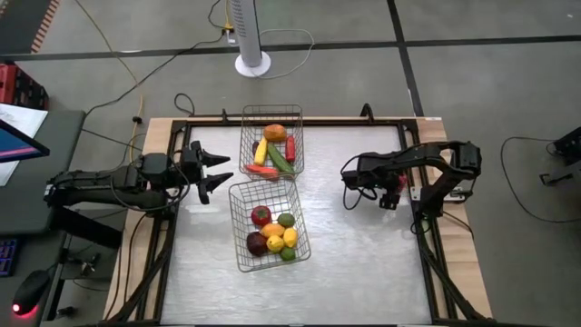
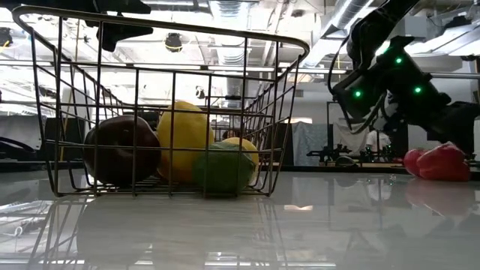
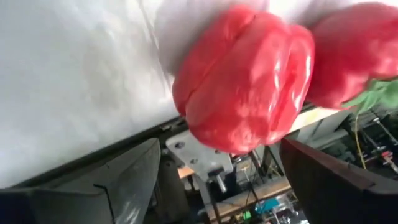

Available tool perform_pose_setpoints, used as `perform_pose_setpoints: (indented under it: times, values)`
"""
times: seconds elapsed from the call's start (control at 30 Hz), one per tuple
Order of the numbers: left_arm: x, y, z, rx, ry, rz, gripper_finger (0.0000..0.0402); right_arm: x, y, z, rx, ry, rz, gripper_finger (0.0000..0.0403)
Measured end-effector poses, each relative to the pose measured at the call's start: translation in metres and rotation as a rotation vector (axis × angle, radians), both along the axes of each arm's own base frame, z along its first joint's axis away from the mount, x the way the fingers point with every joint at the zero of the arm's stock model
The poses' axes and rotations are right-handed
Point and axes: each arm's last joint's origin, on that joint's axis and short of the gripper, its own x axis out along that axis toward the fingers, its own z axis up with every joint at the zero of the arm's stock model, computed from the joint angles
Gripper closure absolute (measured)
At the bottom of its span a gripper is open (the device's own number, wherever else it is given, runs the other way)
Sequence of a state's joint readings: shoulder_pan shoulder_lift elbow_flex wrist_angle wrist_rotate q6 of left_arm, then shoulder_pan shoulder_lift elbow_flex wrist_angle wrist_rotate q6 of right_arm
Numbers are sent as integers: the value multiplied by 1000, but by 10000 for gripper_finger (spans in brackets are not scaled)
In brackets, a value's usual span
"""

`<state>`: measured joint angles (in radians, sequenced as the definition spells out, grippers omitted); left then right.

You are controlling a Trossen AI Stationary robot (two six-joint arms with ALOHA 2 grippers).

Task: Sort produce into baskets
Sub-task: Put the top red bell pepper into the bottom basket

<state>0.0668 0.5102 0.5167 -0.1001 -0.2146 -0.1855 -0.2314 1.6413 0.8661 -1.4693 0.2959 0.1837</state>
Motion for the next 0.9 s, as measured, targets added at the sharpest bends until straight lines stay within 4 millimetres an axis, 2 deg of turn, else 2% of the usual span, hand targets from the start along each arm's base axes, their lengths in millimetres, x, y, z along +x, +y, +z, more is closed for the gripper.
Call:
perform_pose_setpoints:
  times: [0.27,0.43,0.9]
  values:
    - [0,0,0,-2,0,-11,162,6,-2,-6,-35,-85,11,47]
    - [0,-1,0,-4,0,-24,162,1,-4,-11,-42,-71,-1,47]
    - [0,-1,0,-5,0,-24,162,-5,-32,-13,-62,-103,-89,47]
